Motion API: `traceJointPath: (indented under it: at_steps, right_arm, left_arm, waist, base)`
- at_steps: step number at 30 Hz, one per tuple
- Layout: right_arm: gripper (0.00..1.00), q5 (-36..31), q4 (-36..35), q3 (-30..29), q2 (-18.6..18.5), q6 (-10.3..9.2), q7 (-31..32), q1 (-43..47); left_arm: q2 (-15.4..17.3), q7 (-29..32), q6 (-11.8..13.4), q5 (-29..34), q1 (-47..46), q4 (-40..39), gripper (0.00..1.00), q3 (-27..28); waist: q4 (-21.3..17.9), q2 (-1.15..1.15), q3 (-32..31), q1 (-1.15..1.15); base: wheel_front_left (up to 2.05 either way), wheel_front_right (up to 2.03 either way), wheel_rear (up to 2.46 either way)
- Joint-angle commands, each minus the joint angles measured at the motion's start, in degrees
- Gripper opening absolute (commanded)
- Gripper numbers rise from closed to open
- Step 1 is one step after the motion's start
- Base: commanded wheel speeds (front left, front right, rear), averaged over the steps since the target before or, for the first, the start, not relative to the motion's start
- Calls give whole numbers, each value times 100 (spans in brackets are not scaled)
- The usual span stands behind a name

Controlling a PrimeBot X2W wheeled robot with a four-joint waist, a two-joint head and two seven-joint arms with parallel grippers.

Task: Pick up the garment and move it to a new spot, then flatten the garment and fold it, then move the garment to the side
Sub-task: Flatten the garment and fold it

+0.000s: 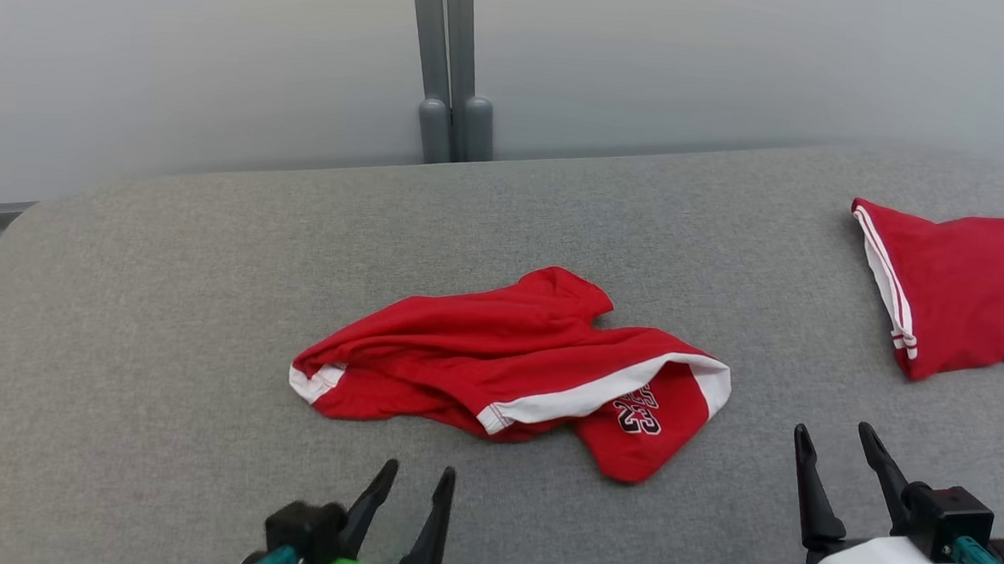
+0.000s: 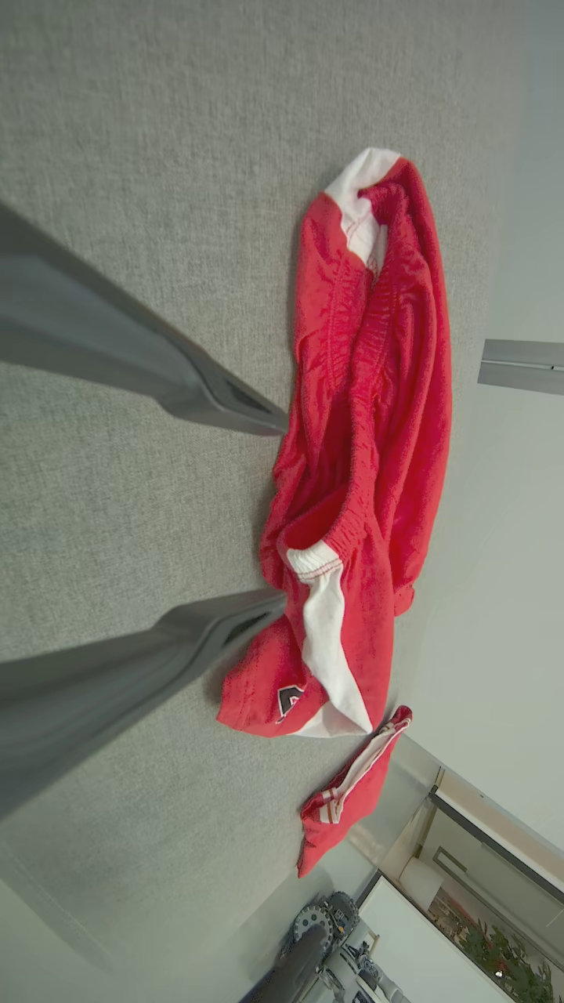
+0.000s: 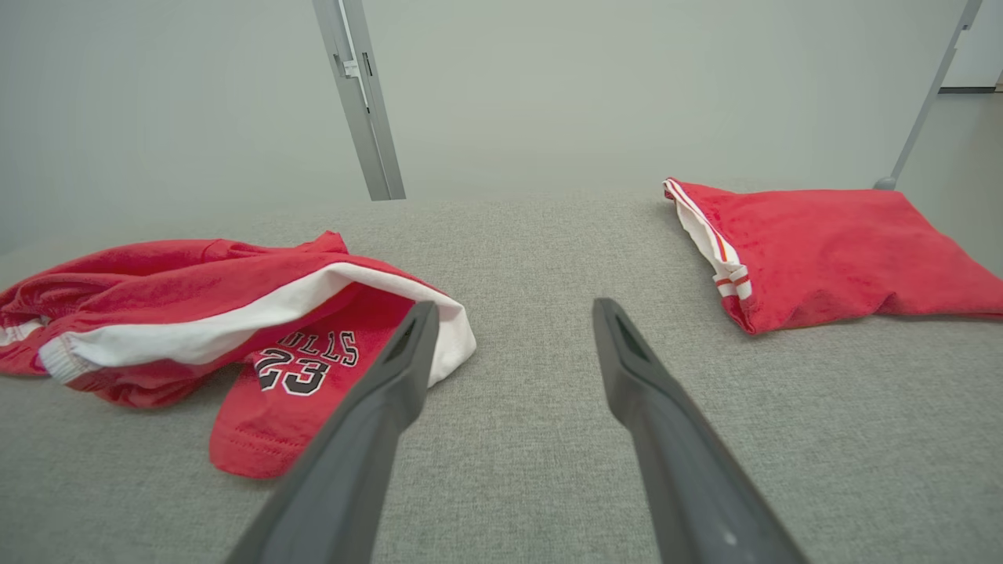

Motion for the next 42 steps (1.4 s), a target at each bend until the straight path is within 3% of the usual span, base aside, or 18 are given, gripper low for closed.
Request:
traceJointPath:
  at_steps: [1,11,21,22,23,24,28,33,37,42]
  right_arm:
    - [100,41,12,30,-49,-6,0,-126]
    - [100,92,73,79,9,-6,0,-243]
    - [100,84,22,-28,19,-6,0,-202]
    - [100,84,14,-51,19,-6,0,-198]
    - [100,93,1,-78,22,-6,0,-193]
    - [100,105,5,-109,25,-6,0,-167]
    - [100,95,53,-169,11,-6,0,-75]
    - [100,103,76,-238,-16,-6,0,36]
    - [100,91,89,-241,-36,-6,0,86]
    - [100,99,90,-224,-44,-6,0,89]
  left_arm:
    - [23,41,-21,-147,-390,170,100,-239]
    - [26,66,-21,-967,-1680,1756,100,-886]
    - [23,-131,-22,-1385,-2297,2507,100,-1184]
    - [24,-133,-22,-1435,-2341,2518,47,-1272]
    - [25,-144,-22,-1542,-2396,2518,7,-1374]
    - [24,-145,-22,-1643,-2426,2514,0,-1482]
    - [89,-141,-22,-1812,-2550,2332,0,-2062]
    - [709,-172,-14,-2070,-2195,1597,0,-2597]
    - [1364,-201,-14,-2260,-1756,1085,0,-2568]
    - [1781,-216,15,-2396,-1239,734,0,-2412]
  waist:
    - [-166,0,113,0]
    - [-769,0,347,0]
    - [-877,0,464,0]
    - [-858,0,484,0]
    - [-820,0,496,0]
    - [-776,0,485,0]
    - [-571,0,427,0]
    - [-204,0,378,0]
    - [41,0,307,0]
    - [319,0,284,0]
  base:
    - [0,0,0]
    - [0,0,0]
    - [0,0,0]
    - [0,0,0]
    - [0,0,0]
    - [0,0,0]
    - [0,0,0]
    - [0,0,0]
    - [0,0,0]
    - [0,0,0]
